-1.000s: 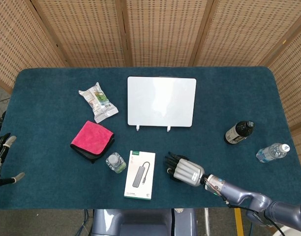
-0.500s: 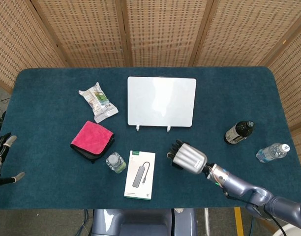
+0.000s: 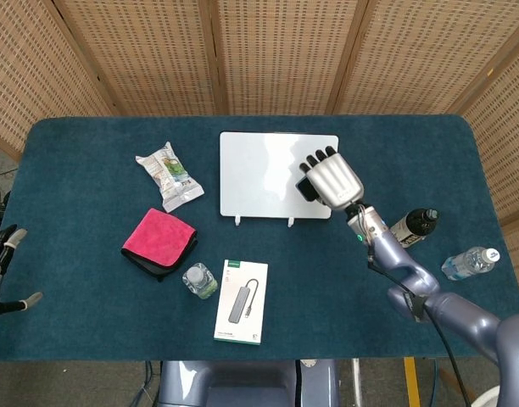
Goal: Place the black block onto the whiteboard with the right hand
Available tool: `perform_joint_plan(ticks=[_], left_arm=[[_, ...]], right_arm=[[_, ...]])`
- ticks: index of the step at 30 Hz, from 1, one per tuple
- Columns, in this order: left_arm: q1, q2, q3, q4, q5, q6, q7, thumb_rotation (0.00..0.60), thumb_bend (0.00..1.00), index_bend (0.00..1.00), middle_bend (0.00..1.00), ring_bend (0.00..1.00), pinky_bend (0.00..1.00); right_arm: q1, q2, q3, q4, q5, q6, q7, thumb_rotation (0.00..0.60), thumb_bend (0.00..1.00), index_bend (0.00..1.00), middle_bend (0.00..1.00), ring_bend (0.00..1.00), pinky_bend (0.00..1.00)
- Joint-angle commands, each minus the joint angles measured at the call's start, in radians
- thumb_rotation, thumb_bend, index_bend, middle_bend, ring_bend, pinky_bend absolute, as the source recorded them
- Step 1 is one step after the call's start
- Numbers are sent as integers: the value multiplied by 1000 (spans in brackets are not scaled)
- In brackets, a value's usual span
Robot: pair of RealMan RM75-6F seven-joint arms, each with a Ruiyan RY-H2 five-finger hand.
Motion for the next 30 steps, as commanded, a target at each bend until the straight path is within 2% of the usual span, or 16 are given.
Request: perform_joint_plan(ticks=[1, 6, 8, 16, 23, 24, 26, 27, 28, 30], left_arm=[[-1, 2, -3, -1, -7, -3, -5, 600, 0, 0, 0, 0, 0], [-6, 4, -9, 9, -38, -28, -21, 600, 0, 0, 0, 0, 0], [-8, 4, -10, 12, -47, -37, -26, 600, 0, 0, 0, 0, 0], [-16, 4, -13, 18, -60, -58, -30, 600, 0, 0, 0, 0, 0], [-18, 6, -13, 16, -60, -60, -34, 600, 0, 0, 0, 0, 0], [-18, 6, -13, 17, -59, -61, -36, 600, 0, 0, 0, 0, 0], [-19, 7, -12, 18, -58, -65, -41, 600, 0, 0, 0, 0, 0], [-20, 8, -12, 18, -58, -67, -42, 600, 0, 0, 0, 0, 0], [-22, 8, -11, 19, -58, -69, -41, 600, 0, 0, 0, 0, 0], [-22, 8, -11, 19, -57, -70, -41, 600, 0, 0, 0, 0, 0]], right_arm=[[58, -83, 43, 93, 61, -25, -81, 600, 411, 596, 544, 428, 399], [103, -182, 50, 190, 100, 1, -199, 600, 438, 596, 549, 439, 413], [113, -209, 33, 212, 106, -3, -260, 600, 438, 596, 549, 439, 414], [103, -224, -15, 120, 133, 1, -407, 600, 437, 596, 548, 450, 415], [110, -282, -15, 190, 178, 4, -444, 600, 421, 590, 522, 449, 415], [108, -292, -10, 203, 201, -10, -451, 600, 375, 551, 464, 415, 415], [101, -299, 9, 202, 264, -50, -484, 600, 178, 334, 249, 220, 370], [99, -298, 20, 191, 293, -56, -506, 600, 65, 170, 115, 92, 320], [96, -294, 28, 171, 307, -42, -522, 600, 3, 49, 28, 12, 271], [86, -286, 33, 137, 314, -10, -527, 600, 0, 0, 0, 0, 248]])
